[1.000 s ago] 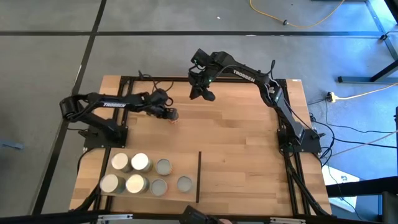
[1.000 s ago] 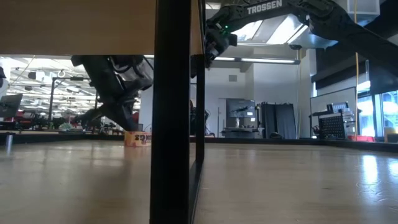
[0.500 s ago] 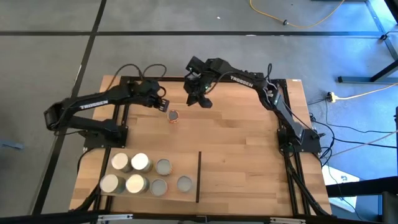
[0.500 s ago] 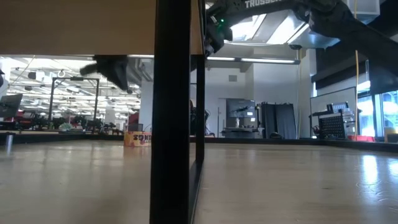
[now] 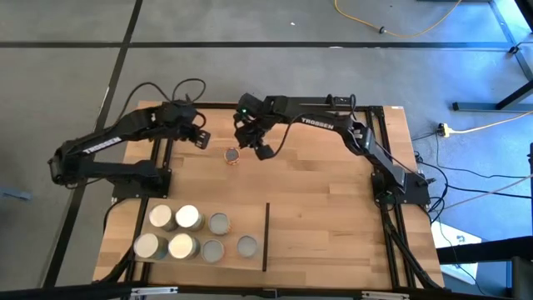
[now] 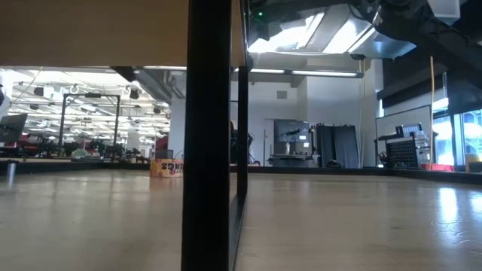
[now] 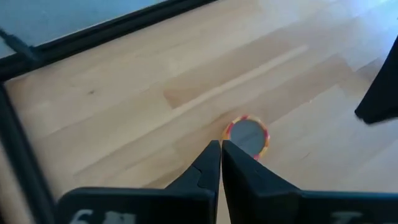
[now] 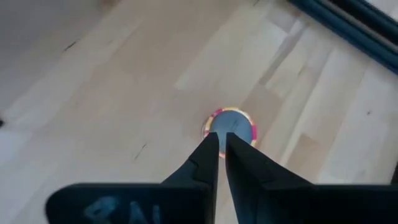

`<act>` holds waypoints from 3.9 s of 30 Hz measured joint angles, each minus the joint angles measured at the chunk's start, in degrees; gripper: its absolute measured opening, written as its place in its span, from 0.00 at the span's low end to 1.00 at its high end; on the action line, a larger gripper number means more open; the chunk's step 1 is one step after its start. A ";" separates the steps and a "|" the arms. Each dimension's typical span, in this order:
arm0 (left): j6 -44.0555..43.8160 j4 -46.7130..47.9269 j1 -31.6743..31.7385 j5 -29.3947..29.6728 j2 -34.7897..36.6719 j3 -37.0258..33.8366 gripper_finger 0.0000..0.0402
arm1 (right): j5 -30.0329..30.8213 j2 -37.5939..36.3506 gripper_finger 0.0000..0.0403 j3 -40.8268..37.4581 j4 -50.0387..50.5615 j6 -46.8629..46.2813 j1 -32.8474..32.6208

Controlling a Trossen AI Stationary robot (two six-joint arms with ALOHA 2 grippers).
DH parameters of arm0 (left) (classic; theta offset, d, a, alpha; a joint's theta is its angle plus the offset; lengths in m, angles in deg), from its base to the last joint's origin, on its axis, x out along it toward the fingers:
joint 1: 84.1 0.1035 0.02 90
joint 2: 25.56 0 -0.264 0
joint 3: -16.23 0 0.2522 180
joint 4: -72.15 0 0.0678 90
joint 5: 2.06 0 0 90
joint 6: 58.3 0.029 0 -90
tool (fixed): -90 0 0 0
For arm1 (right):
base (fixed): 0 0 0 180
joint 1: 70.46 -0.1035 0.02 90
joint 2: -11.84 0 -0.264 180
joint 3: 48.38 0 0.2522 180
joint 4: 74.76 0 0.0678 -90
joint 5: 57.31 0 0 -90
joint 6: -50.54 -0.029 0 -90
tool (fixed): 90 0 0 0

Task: Pick and place cans onto a shelf
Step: Put the canned pineapple rings on the shelf

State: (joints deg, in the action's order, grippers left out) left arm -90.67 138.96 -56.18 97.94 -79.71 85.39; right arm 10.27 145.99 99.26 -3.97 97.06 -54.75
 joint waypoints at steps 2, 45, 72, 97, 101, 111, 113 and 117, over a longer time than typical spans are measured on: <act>0.88 2.60 0.00 0.01 1.65 0.00 0.01 | 1.13 0.17 0.08 0.00 -0.06 0.00 -0.47; 4.45 7.93 0.01 1.46 10.41 0.04 0.01 | 8.89 13.42 0.23 0.09 -8.03 7.54 -2.99; 3.98 7.80 0.02 1.50 10.43 0.04 0.02 | 10.34 15.92 0.03 0.10 -11.02 1.93 -2.57; 4.51 7.86 0.00 1.50 10.41 0.04 0.01 | 2.30 4.19 0.03 0.20 -8.67 -7.50 -1.68; 4.54 7.99 0.02 1.50 10.41 0.04 0.00 | -5.52 1.00 0.03 0.22 -9.78 -13.93 -0.56; 7.53 8.04 0.02 1.44 10.41 0.04 0.02 | -19.67 -4.51 0.03 0.26 -13.94 -23.58 -0.45; 7.54 8.11 0.01 1.36 10.43 0.04 0.02 | -25.78 -4.87 0.03 0.26 -15.35 -26.48 -0.45; 7.58 8.64 0.02 1.32 10.43 0.04 0.00 | -38.15 -4.85 0.03 0.22 -24.10 -37.06 -0.47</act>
State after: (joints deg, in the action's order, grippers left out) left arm -83.10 147.59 -56.16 99.27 -69.28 85.43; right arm -27.88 141.14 99.48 -28.07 60.00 -55.22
